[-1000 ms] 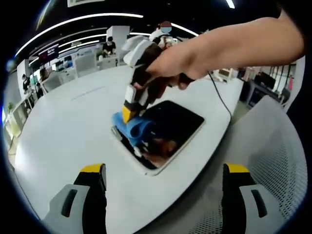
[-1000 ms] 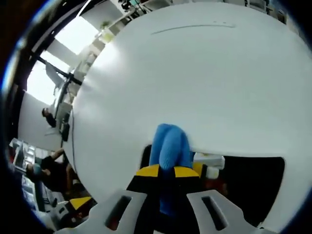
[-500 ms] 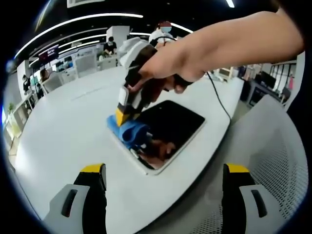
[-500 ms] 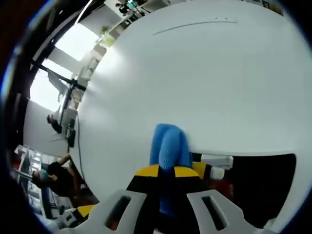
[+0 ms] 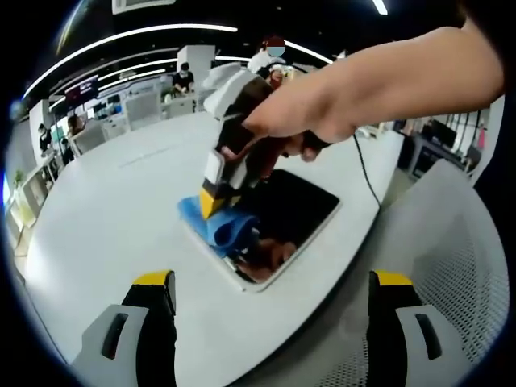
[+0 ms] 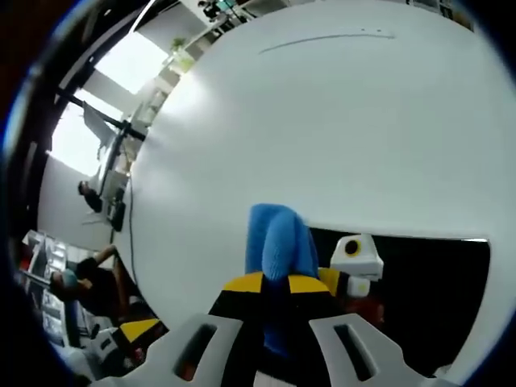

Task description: Wipe the mirror surface with the cleaning cloth until all visible marks leave the cleaned area.

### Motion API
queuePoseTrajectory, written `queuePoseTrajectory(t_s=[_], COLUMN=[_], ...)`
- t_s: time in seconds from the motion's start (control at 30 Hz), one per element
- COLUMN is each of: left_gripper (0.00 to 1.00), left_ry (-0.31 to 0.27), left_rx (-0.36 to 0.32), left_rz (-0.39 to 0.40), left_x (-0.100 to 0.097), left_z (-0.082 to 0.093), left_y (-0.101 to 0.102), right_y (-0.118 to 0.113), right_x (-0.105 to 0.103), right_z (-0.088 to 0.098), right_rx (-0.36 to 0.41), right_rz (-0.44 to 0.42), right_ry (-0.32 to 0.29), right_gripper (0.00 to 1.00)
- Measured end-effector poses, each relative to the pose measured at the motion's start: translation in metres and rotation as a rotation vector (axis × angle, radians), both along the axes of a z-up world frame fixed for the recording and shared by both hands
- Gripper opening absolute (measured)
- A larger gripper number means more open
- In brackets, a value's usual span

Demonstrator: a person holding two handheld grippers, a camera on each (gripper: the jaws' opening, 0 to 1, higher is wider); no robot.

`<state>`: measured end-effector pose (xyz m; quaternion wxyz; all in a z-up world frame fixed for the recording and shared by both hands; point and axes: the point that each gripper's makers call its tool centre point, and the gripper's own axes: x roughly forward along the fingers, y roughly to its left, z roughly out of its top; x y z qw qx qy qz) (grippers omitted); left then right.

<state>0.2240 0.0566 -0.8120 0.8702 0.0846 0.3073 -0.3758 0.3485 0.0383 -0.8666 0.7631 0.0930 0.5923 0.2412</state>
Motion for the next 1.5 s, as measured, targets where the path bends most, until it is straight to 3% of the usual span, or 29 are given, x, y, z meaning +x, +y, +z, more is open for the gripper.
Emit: queuePoseTrajectory(t_s=[0.6, 1.03, 1.5], left_gripper=[1.00, 1.00, 1.00], left_ry=[0.007, 0.007, 0.007], left_rx=[0.006, 0.005, 0.003], left_rz=[0.003, 0.014, 0.024], left_x=[0.000, 0.001, 0.002], left_z=[-0.002, -0.002, -0.002], left_y=[-0.001, 0.000, 0.001], right_y=[0.002, 0.001, -0.019], right_x=[-0.022, -0.021, -0.023], right_z=[-0.003, -0.004, -0.003], right_rx=[0.012, 0.008, 0.008], right_rz=[0.010, 0.041, 0.036], right_ry=[0.022, 0.002, 0.011], right_gripper=[0.03, 0.03, 0.03])
